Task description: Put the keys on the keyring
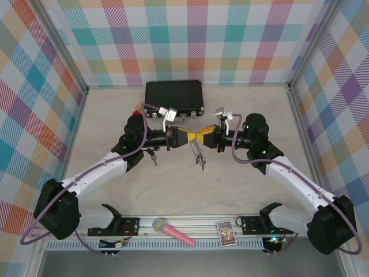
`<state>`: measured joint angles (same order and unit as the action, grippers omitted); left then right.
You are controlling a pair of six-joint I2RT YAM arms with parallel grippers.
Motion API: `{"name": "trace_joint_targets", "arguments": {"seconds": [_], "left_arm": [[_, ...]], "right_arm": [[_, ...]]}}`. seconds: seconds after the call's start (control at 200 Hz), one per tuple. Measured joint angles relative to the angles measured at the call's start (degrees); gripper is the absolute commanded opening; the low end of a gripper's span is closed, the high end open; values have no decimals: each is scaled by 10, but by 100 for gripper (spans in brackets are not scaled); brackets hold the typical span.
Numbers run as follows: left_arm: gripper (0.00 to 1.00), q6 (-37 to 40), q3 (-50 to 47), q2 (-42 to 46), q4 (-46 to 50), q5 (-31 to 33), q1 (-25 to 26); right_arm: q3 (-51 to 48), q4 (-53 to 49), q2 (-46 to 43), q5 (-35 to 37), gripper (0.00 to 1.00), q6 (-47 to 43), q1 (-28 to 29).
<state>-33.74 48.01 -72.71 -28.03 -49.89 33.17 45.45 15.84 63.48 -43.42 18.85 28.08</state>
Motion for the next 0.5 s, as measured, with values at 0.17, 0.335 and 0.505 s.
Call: {"name": "trace_joint_targets", "arguments": {"seconds": [0.17,0.335,0.505], "left_arm": [[0,15,0,0,10,0,0],[0,22,0,0,11,0,0],[0,28,0,0,11,-1,0]], "right_arm": [[-13,-5,-13,25,35,0,0],[-36,-6,-42,67,35,-2,0],[-42,-7,-51,85,33,-2,-3]]}}
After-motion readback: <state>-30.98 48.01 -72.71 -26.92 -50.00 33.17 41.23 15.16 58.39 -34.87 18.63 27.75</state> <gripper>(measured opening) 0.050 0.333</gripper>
